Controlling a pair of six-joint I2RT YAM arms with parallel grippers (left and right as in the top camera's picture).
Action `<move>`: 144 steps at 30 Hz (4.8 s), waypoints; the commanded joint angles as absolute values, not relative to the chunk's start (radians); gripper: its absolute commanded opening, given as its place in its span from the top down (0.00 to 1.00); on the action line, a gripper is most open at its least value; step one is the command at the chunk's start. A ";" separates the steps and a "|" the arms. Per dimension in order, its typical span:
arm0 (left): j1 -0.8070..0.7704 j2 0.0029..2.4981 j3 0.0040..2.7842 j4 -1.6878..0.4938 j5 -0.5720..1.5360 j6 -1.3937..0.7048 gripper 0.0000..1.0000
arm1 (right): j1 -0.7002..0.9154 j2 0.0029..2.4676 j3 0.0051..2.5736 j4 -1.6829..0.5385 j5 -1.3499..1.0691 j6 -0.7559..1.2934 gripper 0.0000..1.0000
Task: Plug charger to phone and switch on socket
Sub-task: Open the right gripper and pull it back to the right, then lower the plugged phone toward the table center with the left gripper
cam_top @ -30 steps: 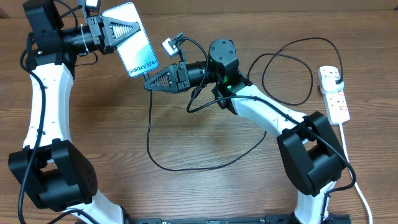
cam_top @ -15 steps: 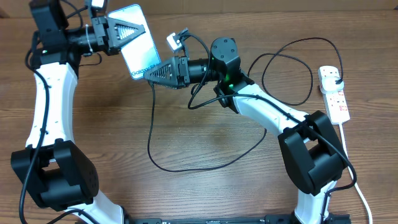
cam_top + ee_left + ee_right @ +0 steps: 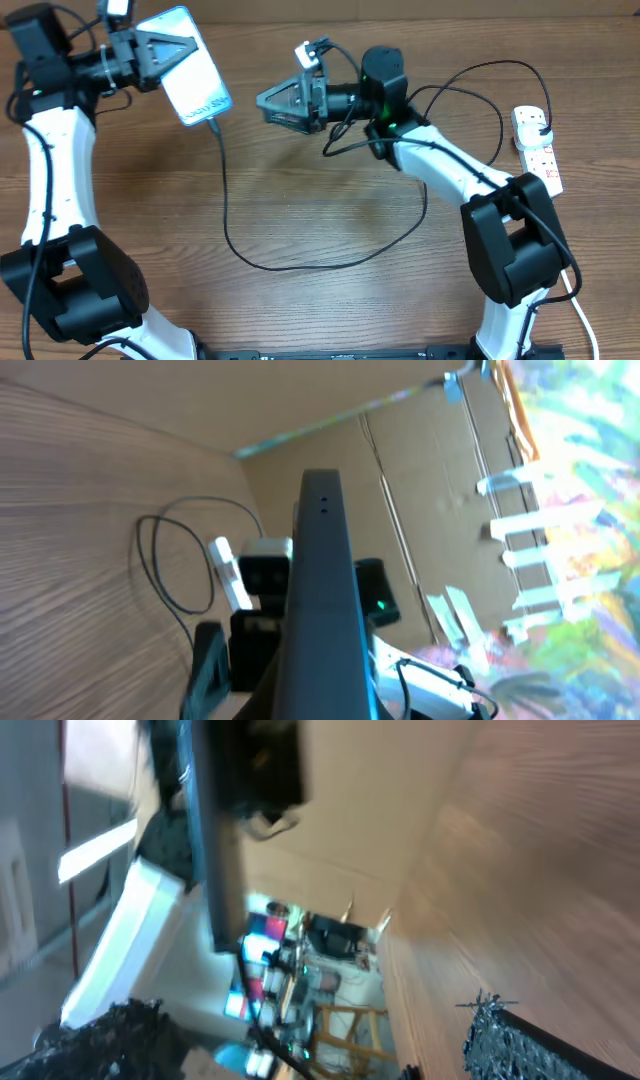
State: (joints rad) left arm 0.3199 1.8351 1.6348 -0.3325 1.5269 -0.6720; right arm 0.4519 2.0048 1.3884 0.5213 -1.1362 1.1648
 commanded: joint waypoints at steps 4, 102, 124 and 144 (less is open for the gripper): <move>0.342 1.828 1.651 -0.340 1.565 -0.650 0.96 | 0.385 1.996 1.402 0.168 -1.059 0.969 0.00; -0.302 2.205 1.614 -0.668 0.437 -0.554 0.96 | 0.107 1.417 1.400 -1.028 -0.315 0.462 0.00; -0.302 2.205 1.558 -0.662 0.438 -0.561 0.76 | 0.107 1.417 1.400 -1.027 -0.315 0.462 0.00; -0.302 2.205 1.558 -0.681 0.438 -0.561 0.65 | 0.107 1.417 1.400 -1.027 -0.315 0.462 0.00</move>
State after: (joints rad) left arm -0.2951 2.1956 1.5620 -0.6724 0.4446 -0.5705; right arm 0.1051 1.4315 1.3914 -1.0325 -0.3248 0.4706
